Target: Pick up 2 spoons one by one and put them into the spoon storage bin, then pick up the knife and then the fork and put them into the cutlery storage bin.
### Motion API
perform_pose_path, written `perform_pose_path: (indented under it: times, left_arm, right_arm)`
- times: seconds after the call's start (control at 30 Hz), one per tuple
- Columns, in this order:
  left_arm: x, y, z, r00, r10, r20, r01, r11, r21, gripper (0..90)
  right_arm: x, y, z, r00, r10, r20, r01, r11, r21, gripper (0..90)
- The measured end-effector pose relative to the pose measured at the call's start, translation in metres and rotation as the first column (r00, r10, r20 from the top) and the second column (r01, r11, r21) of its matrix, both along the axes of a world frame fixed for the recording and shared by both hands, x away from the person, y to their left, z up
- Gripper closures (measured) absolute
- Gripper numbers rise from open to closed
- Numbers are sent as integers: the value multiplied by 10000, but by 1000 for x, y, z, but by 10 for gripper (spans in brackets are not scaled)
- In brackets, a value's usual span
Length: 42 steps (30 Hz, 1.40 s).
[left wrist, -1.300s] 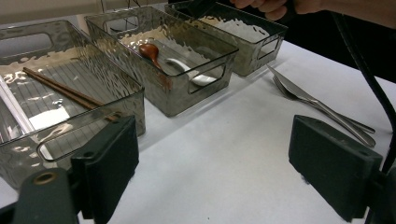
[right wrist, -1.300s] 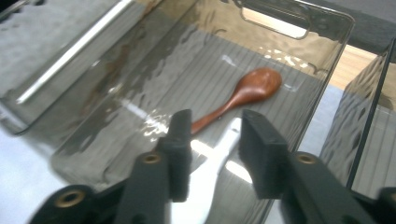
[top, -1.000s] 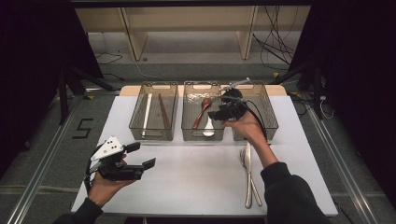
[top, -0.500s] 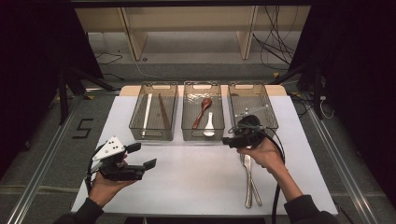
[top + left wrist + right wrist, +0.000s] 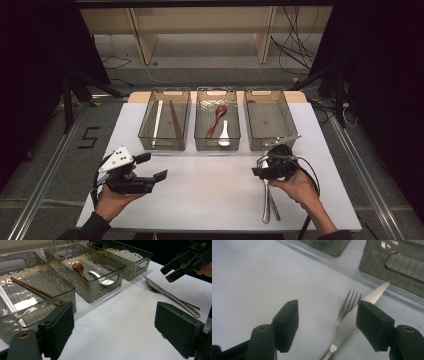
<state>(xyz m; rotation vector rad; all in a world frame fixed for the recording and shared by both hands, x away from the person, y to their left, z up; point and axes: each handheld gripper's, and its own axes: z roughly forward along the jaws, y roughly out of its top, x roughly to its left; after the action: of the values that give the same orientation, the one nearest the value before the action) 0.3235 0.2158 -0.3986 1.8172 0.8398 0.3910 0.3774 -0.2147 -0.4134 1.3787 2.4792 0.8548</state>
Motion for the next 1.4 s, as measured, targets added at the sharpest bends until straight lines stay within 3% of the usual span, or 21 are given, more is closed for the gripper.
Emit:
perform_pose_path:
  times: [0.13, 0.47, 1.4]
  left_arm:
    - [0, 0, 0, 10000, -24, 37, 24, 10000, 25, 155]
    - [0, -1, 0, 10000, -76, 43, 76, 9999, 67, 156]
    - [1, -1, 1, 10000, -11, 48, 11, 10000, 1, 155]
  right_arm:
    - [-5, -1, -4, 9999, -60, -110, 56, 9995, -304, 343]
    - [-11, 1, -8, 9994, -93, -321, 76, 9986, -531, 323]
    - [-9, 6, -26, 9887, 157, -1490, -417, 9840, -1732, 317]
